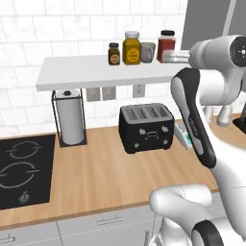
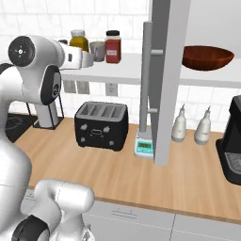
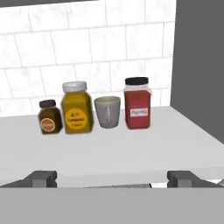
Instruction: Gather all objects into one cabinet and sort the glasses and bowls to opposite sides.
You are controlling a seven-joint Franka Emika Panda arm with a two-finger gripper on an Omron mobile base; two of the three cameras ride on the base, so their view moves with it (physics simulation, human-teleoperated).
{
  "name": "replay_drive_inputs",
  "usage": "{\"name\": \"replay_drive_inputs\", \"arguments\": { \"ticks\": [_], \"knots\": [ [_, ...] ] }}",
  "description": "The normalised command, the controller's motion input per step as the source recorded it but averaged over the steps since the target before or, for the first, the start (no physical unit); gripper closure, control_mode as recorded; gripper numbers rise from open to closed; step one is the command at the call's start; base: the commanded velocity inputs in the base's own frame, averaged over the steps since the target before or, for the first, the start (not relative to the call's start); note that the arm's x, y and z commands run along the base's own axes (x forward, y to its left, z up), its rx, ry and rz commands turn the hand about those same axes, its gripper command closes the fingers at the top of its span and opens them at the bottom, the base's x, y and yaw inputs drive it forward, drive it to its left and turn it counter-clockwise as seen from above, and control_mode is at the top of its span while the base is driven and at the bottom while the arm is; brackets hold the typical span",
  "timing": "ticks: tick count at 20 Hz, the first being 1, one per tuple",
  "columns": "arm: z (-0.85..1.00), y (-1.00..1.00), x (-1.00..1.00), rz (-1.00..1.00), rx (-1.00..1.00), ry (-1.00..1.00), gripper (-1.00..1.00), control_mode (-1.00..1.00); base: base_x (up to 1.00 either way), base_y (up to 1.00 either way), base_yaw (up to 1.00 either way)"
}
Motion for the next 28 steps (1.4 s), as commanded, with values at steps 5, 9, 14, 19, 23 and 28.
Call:
{"name": "replay_drive_inputs", "arguments": {
  "ticks": [5, 9, 14, 19, 23, 28],
  "knots": [
    [0.01, 0.12, 0.59, 0.00, 0.00, 0.00, -1.00, -1.00, 0.00, 0.00, 0.00],
    [-0.09, 0.09, 0.51, 0.00, 0.00, 0.00, -1.00, -1.00, 0.00, 0.00, 0.00],
    [-0.28, 0.00, 0.48, 0.00, 0.00, 0.00, -1.00, -1.00, 0.00, 0.00, 0.00],
    [-0.32, 0.00, 0.38, 0.00, 0.00, 0.00, -1.00, -1.00, 0.00, 0.00, 0.00],
    [-0.17, 0.00, 0.36, 0.00, 0.00, 0.00, -1.00, -1.00, 0.00, 0.00, 0.00],
    [-0.07, 0.00, 0.40, 0.00, 0.00, 0.00, -1.00, -1.00, 0.00, 0.00, 0.00]
  ]
}}
